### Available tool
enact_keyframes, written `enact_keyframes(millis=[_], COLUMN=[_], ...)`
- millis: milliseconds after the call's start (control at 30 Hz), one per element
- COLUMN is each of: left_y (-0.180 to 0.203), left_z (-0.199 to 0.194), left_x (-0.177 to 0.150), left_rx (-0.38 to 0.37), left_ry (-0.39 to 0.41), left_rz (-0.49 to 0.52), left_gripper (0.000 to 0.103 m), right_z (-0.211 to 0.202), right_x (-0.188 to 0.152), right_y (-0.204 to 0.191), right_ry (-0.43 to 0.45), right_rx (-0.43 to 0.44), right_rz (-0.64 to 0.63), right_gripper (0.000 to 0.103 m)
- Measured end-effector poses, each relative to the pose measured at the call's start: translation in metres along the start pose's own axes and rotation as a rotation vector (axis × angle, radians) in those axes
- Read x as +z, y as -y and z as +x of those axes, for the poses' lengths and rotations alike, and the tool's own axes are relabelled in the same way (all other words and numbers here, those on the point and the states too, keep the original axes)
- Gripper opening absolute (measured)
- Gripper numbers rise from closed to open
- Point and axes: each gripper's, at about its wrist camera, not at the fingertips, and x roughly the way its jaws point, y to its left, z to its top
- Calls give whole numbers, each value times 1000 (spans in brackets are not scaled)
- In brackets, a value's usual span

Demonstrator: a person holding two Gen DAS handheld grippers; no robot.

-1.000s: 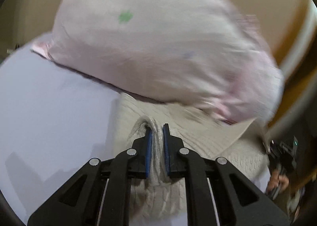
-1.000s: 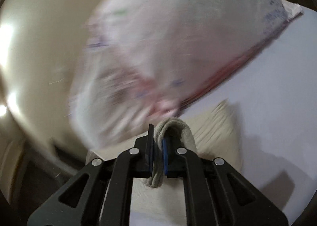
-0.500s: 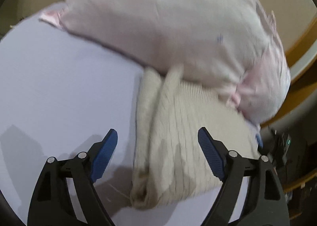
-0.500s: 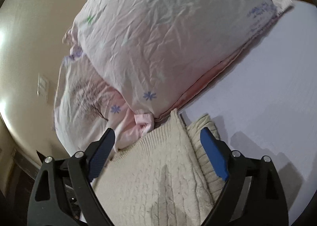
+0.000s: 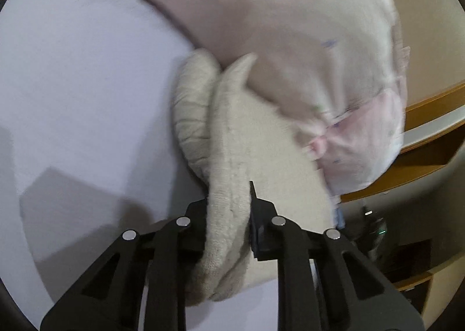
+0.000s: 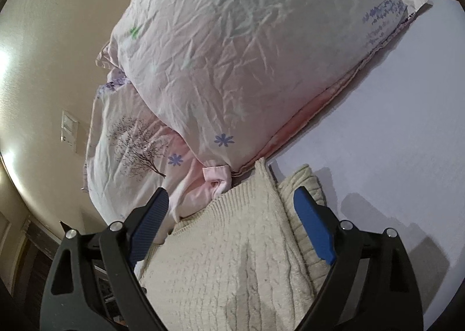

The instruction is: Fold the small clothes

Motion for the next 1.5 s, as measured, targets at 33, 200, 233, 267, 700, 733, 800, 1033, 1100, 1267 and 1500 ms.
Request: enact_keyframes(millis=[33,200,233,267,700,733,800,1033,1100,1267,1500], left_y=[15,147,168,188,230,218,193,172,176,167,145], left_z=[-3,23,37,58,118,112,116,153,163,159,62], left_x=[0,-19,-27,-37,-81,-73,-65,-79,-83,-94,-88], left_rx=[-41,-208,-237,-263,-144,-63,62,97,93,89,239], left_ry=[15,17,-7,-41,-56,-27,-45,-204,-212,-201,-51], left_rz=[15,255,290,329,507,495,434,367,385,440,642], left_gripper=[18,18,18,18,76,76,76,77,83,45,49], right_z=[-2,-15,-20,-24,-4,6,18,31,35,40,62], right_x=[2,12,15,17,29,25,19,3,-1,-10,-55], right_y=[-1,0,1,2,21,20,20,13,10,14,-53], right_ry=[4,30,45,64,-193,-251,-316,-376,-382,-417,-527], right_rx=[14,50,40,25,-65,-82,-116,-158,-149,-7,213], right_rz=[1,3,-7,-17,4,-2,-13,-92,-108,-41,-191], right_gripper=[88,88,88,88,100,100,100,94,74,34,41])
